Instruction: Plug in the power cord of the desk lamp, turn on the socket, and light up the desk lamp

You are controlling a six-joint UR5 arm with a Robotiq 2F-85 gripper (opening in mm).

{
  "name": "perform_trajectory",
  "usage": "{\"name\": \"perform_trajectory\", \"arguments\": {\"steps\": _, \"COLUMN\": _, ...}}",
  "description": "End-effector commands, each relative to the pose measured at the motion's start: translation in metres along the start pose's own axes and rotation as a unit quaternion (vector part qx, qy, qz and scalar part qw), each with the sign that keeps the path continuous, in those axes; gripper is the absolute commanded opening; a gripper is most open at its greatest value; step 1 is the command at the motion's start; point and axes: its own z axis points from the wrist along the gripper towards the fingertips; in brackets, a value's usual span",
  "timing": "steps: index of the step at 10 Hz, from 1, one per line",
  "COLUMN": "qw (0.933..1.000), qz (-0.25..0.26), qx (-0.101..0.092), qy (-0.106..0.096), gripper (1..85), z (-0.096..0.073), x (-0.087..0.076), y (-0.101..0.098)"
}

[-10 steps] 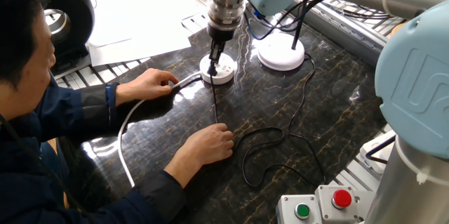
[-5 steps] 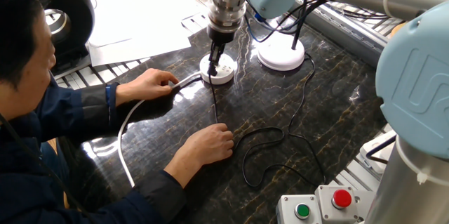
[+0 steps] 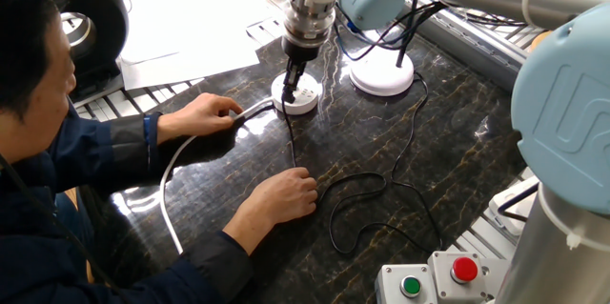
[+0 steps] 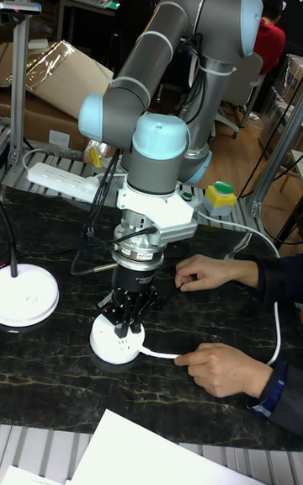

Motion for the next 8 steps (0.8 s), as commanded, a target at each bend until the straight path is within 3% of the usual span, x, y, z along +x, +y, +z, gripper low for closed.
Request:
{"name": "perform_trajectory", "arguments": {"steps": 1, "qw": 0.9999, "qz": 0.002, "qx": -0.01, "qy": 0.002, "gripper": 1.3, "z": -0.007, "x": 0.005, "y": 0.002}}
{"name": "perform_trajectory", "arguments": {"steps": 3, "qw": 0.9998, "qz": -0.002, "qx": -0.019, "qy": 0.01, "gripper": 1.3, "z": -0.021, "x": 0.006, "y": 0.002}}
{"name": "perform_trajectory", "arguments": {"steps": 7, "qw": 0.9997, "qz": 0.001, "qx": -0.023, "qy": 0.009, "gripper": 1.3, "z": -0.017, "x": 0.004, "y": 0.005}}
{"name": "perform_trajectory", "arguments": {"steps": 8, "qw": 0.9994, "qz": 0.01, "qx": -0.032, "qy": 0.005, "gripper": 1.3, "z": -0.014, "x": 0.001, "y": 0.011}}
